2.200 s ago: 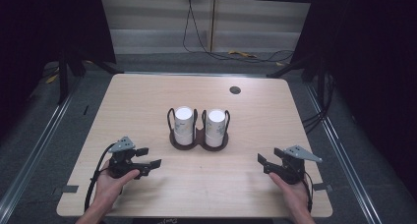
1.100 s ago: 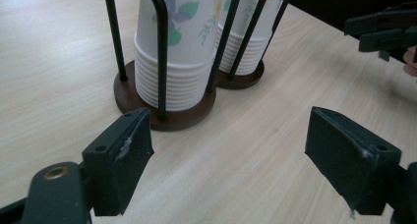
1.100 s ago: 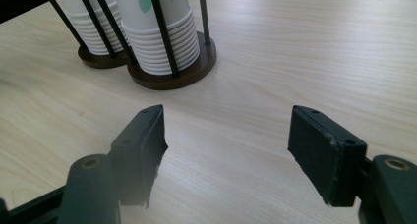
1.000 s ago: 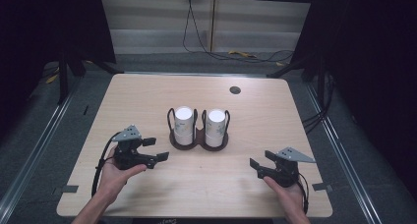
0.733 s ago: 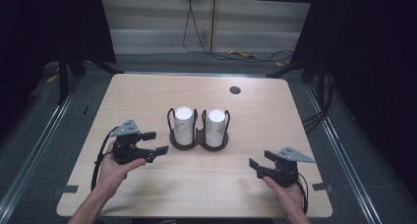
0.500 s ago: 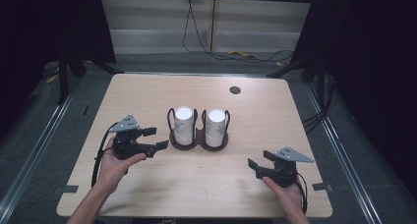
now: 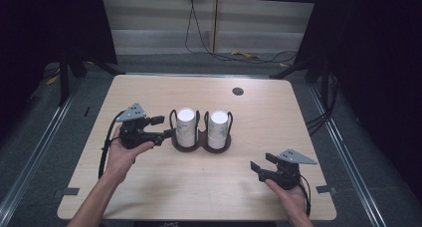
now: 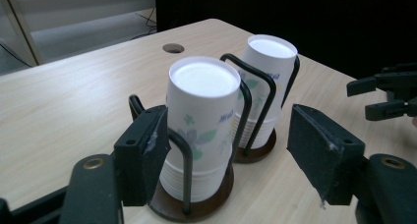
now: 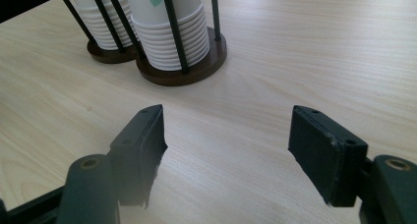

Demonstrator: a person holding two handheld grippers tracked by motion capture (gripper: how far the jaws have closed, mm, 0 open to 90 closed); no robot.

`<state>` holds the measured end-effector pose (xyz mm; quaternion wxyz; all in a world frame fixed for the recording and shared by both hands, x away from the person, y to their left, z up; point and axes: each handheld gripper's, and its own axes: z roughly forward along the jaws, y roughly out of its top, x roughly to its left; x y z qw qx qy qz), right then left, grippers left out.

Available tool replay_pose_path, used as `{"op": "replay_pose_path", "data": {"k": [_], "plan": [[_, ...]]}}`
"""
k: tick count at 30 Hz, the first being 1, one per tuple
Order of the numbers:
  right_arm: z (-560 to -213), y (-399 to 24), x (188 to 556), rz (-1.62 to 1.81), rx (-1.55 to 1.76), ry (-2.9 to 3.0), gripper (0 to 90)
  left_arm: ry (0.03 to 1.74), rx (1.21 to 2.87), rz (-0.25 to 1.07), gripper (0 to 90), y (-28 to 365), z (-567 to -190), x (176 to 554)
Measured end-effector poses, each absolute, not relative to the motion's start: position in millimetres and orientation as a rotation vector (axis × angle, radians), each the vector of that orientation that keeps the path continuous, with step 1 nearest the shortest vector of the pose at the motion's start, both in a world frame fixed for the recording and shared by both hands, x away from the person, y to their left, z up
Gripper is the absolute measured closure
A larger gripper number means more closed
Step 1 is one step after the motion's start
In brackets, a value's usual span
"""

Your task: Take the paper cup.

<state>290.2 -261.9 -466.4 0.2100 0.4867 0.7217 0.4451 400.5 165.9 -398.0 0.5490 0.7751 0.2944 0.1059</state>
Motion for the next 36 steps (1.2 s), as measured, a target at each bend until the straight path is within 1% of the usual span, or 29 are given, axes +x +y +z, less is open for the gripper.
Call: {"op": "replay_pose_path", "data": {"k": [6,8,12,13,14,15,16,19,23,28,32,36], "plan": [[-466.5,-262.6,290.7,1.243,1.355,2.005,30.1,0.682,1.843,0.275,32.3,155.8,-388.9,408.6],[-466.3,-262.3,290.4,1.244,1.354,2.002,30.1,0.688,1.828,0.266,30.6,152.8,-386.7,410.4],[-465.9,-262.0,289.5,1.239,1.346,1.994,30.1,0.690,1.823,0.264,31.2,149.7,-383.3,412.9],[-465.9,-262.0,289.5,1.239,1.346,1.994,30.1,0.685,1.816,0.254,31.2,148.8,-382.0,414.2],[-466.1,-262.0,289.8,1.240,1.348,1.993,30.1,0.650,1.814,0.201,33.2,147.5,-379.9,418.7],[-466.3,-261.8,290.0,1.242,1.346,1.993,30.0,0.647,1.814,0.209,34.1,145.9,-379.6,420.9],[-466.4,-261.6,290.1,1.243,1.350,1.989,29.6,0.654,1.835,0.226,34.1,144.1,-378.9,422.8],[-467.0,-262.1,290.5,1.244,1.362,1.989,29.6,0.644,1.875,0.223,32.5,138.0,-377.5,427.7],[-467.0,-262.4,290.4,1.248,1.361,1.987,29.6,0.627,1.922,0.242,32.6,129.8,-376.6,431.0],[-466.8,-261.6,289.9,1.251,1.357,1.993,29.6,0.635,1.937,0.278,32.3,126.0,-376.0,435.4],[-466.9,-261.7,290.1,1.249,1.355,1.993,29.4,0.638,1.981,0.274,30.9,121.9,-378.1,441.2],[-467.3,-261.3,290.2,1.241,1.356,1.997,28.3,0.644,1.975,0.261,32.0,120.3,-378.0,444.4]]}}
